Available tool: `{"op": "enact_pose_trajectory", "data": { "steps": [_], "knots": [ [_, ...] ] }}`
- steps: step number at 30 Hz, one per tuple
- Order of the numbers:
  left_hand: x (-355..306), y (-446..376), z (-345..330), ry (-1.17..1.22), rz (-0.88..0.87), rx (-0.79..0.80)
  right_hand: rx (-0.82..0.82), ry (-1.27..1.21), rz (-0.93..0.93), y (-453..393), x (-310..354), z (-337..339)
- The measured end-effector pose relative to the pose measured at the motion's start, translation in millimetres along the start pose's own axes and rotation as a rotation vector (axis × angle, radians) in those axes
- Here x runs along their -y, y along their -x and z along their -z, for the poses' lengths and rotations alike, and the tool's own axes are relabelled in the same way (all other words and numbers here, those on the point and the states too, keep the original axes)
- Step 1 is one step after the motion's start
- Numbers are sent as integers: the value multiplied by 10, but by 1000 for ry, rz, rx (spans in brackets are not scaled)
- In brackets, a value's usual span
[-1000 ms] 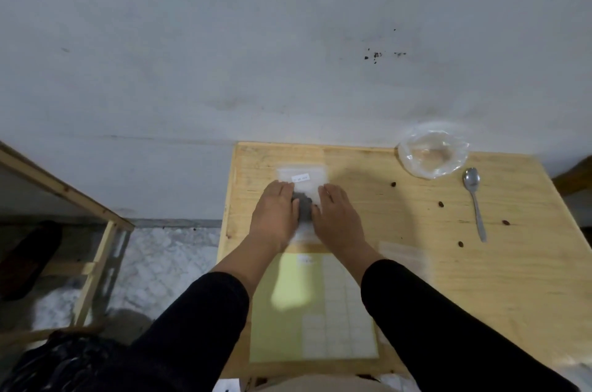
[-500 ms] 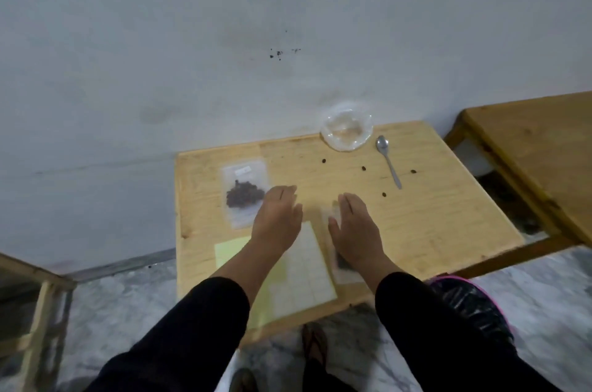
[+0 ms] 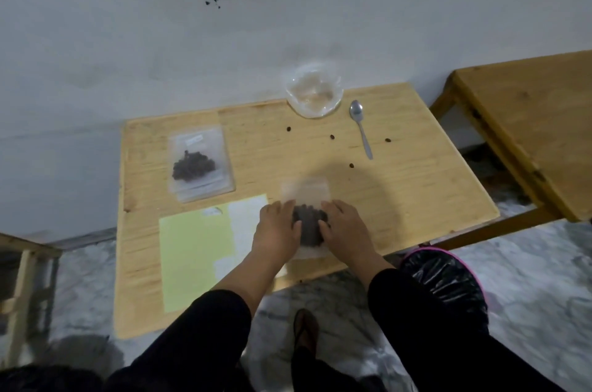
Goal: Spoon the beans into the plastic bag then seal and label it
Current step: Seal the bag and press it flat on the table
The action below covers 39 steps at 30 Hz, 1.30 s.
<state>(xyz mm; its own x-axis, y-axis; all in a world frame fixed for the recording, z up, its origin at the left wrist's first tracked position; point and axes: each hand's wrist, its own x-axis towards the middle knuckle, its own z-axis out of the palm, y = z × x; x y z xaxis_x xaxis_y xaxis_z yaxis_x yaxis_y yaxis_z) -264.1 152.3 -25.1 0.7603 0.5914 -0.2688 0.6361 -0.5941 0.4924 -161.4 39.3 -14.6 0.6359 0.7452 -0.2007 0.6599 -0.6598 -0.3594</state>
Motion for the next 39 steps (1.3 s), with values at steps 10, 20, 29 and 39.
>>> {"op": "enact_pose_trajectory", "data": {
  "steps": [10,20,29,39],
  "knots": [
    [-217,-49,40,285,215,-193,-20,-377,-152,-272,-59,104],
    [-17,117,369,731,362,-316,32,-469,18,-357,417,180],
    [843,506,825,769,414,-412,92,-613,116,-226,1248,-165],
    [1764,822,1136,740,499,-387,290,-196,99,-288,1792,-587]
  ]
}}
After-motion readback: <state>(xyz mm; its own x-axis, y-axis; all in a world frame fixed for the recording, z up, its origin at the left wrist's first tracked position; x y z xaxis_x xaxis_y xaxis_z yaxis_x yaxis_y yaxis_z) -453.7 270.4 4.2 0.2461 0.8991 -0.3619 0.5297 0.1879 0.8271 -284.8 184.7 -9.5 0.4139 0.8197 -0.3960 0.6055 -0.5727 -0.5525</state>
